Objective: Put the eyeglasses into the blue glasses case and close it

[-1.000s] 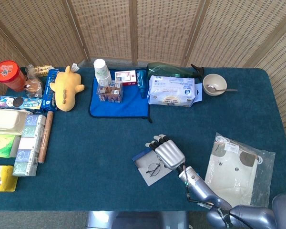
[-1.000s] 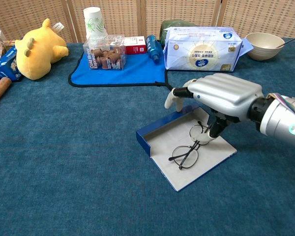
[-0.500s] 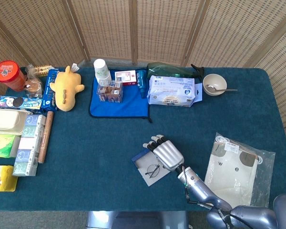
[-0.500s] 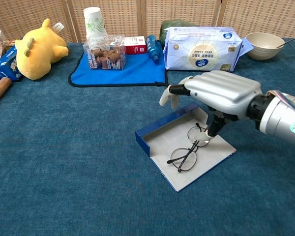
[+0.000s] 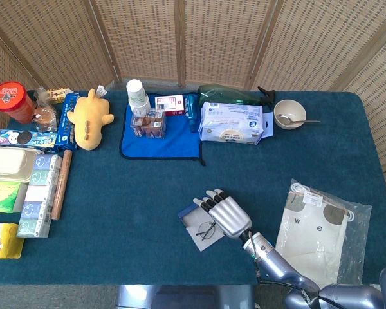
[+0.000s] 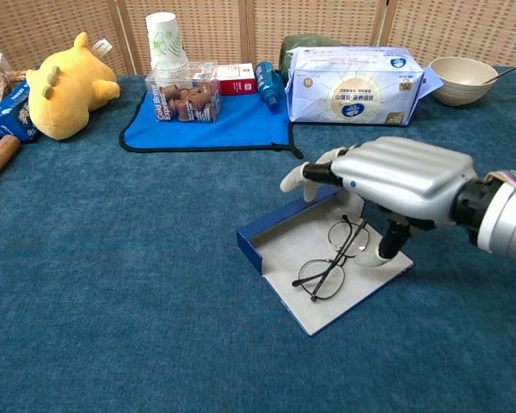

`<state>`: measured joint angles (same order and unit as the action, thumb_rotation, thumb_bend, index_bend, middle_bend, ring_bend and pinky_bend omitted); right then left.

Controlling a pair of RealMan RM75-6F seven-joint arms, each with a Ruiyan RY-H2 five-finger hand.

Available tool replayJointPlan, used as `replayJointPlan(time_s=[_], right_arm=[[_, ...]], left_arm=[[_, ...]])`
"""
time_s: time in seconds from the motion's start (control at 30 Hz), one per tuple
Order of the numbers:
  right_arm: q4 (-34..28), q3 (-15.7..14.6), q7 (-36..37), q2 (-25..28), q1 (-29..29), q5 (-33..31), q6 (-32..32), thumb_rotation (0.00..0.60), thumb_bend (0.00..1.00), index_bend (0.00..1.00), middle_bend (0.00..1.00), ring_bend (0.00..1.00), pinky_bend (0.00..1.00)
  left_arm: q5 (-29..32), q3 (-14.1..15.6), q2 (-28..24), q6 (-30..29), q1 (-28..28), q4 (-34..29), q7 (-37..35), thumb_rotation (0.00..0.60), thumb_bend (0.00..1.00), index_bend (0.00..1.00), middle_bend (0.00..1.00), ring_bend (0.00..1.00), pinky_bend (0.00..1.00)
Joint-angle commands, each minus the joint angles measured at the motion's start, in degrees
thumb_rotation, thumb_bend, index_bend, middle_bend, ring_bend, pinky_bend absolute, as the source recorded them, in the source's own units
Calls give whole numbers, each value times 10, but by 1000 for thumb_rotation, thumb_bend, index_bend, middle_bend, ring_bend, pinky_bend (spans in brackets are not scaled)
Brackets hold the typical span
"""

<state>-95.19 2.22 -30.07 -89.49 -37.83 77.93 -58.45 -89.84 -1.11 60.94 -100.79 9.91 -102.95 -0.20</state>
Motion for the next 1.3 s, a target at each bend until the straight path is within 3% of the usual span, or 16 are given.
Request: replayJointPlan(time_s=[0.03,0.27,0.83,1.3], right_arm=[[15,4,-2,-10,-11,-8,19,600,163,116,250,124,185],[42,21,10,-24,-32,-13,42,600,165,41,218,105,165],[64,47,11,-37,-64,-33,64,600,163,35,178,97,165],[120,71,18,-63,-110,-65,107,600,164,36,170,95,165]], left_arm=[[0,0,0,-1,1,1,-1,600,295,182,94,0,0],[3,-1,0,-6,5,6,-6,600,295,182,95,0,0],[10,-4,4,2,1,13,-12,600,295,182,96,0,0],[15,-3,4,0,6,21,-20,600,294,182,95,0,0]])
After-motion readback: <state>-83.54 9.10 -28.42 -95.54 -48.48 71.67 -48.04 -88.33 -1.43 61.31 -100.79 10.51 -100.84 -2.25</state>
